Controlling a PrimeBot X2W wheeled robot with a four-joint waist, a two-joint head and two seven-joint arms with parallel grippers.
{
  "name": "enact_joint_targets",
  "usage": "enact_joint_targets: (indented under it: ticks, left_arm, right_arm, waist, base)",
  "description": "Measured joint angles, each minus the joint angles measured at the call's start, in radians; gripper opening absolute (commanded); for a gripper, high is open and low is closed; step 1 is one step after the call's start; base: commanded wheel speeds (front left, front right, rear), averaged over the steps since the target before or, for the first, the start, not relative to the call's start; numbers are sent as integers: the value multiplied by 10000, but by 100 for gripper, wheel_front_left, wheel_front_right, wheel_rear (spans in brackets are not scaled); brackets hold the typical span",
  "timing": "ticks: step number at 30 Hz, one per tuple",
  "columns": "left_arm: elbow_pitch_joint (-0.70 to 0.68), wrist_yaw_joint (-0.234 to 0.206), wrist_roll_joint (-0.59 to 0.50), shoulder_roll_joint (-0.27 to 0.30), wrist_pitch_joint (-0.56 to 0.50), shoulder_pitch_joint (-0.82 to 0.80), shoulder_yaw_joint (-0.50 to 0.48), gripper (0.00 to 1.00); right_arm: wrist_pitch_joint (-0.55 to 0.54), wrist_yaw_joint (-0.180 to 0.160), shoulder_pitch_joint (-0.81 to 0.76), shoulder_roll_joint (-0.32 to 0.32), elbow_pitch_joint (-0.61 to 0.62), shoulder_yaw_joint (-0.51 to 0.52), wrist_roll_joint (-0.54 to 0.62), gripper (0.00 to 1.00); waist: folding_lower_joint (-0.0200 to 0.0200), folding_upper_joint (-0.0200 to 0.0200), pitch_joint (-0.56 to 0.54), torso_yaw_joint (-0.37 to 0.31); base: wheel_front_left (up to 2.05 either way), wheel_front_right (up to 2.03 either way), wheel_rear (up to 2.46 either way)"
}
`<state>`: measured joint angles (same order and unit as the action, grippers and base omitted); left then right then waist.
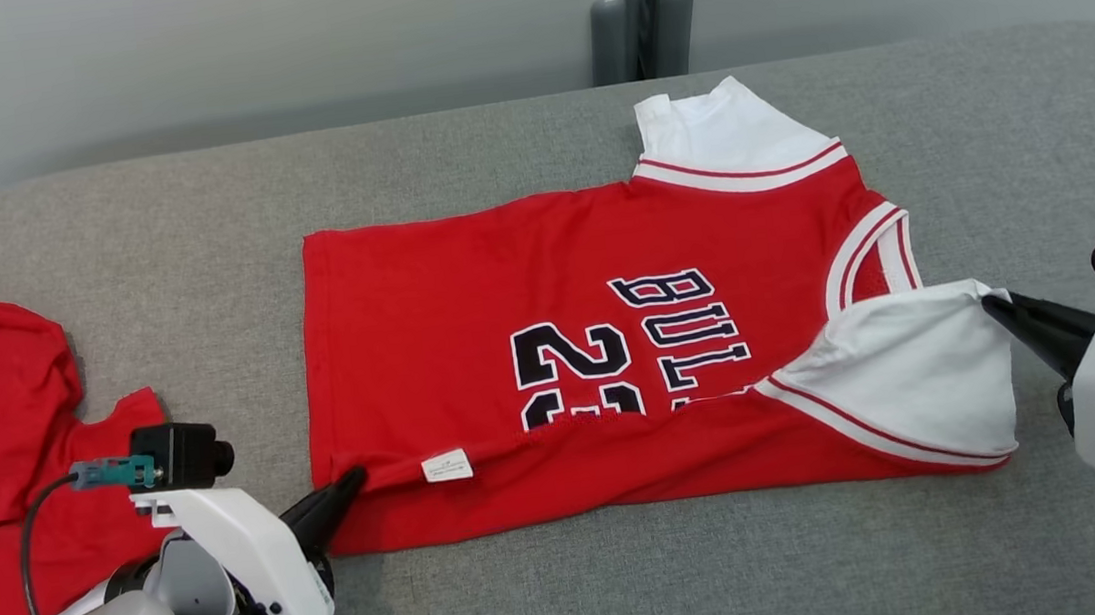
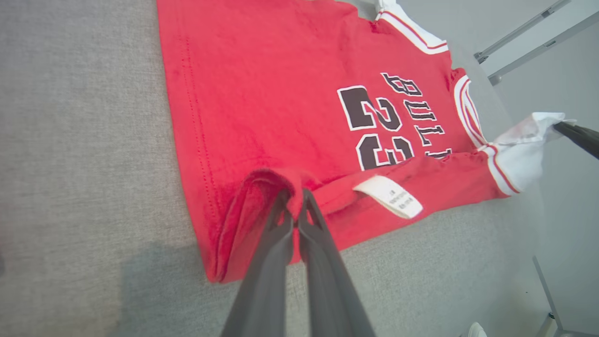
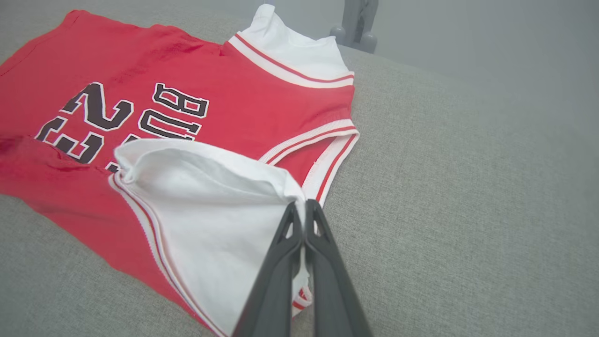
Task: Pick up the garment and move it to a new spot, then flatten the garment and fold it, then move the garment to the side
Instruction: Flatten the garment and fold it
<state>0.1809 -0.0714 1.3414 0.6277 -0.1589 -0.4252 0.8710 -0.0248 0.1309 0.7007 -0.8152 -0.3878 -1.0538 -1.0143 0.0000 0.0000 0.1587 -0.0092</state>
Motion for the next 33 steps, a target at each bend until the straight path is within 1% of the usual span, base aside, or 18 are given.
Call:
enact_joint_targets:
  ticks: [11,20,23,24,25,26,27,28,29,33]
  left_arm:
    - [1060,4,-249,-675,518,-579,-159,0]
    - [1814,261,-453,-1047,627,-832,-44,0]
    - [1987,326,-464,-1106,642,-955,-46,0]
    - [2059,353,-464,-1129,658,-956,-40,28]
    - [2128,353,-464,-1156,669,-956,-33,45]
    - [2201,353,-464,-1185,669,-956,-38,64]
    - [2253,353,-464,-1214,671,-957,-36,96]
    - [2318,355,-460,-1248,667,-958,-31,96]
    - [2397,355,-447,-1300,667,-958,-29,100]
    - [2746,349,-466,-1398,941,-957,-92,100]
  right_arm:
    - [1095,0,646,408,-771,-372,593,0]
    - [1743,0,1020,662,-1465,-610,740,0]
    - [1772,0,1121,790,-1638,-648,614,0]
    - [1661,0,1117,855,-1766,-660,497,0]
    - [1653,0,1117,895,-1902,-625,435,48]
    - [1655,0,1117,949,-2088,-520,332,100]
    - [1638,0,1117,1009,-2255,-405,148,100]
    - [1601,-2,1118,1072,-2332,-364,59,100]
    - [1645,-2,1117,1141,-2380,-339,54,100]
    - [1948,0,1110,1325,-2633,-232,17,100]
  waist:
    - [0,0,423,109]
    - [0,0,602,220]
    - [0,0,633,235]
    - [0,0,640,236]
    - [0,0,647,235]
    - [0,0,647,235]
    - [0,0,644,234]
    - [0,0,641,236]
    - [0,0,634,240]
    - [0,1,549,240]
  base:
    - [0,0,0]
    - [0,0,0]
    - [0,0,0]
    - [0,0,0]
    - [0,0,0]
    - [0,0,0]
    - [0,0,0]
    - [0,0,0]
    - [0,0,0]
    - [0,0,0]
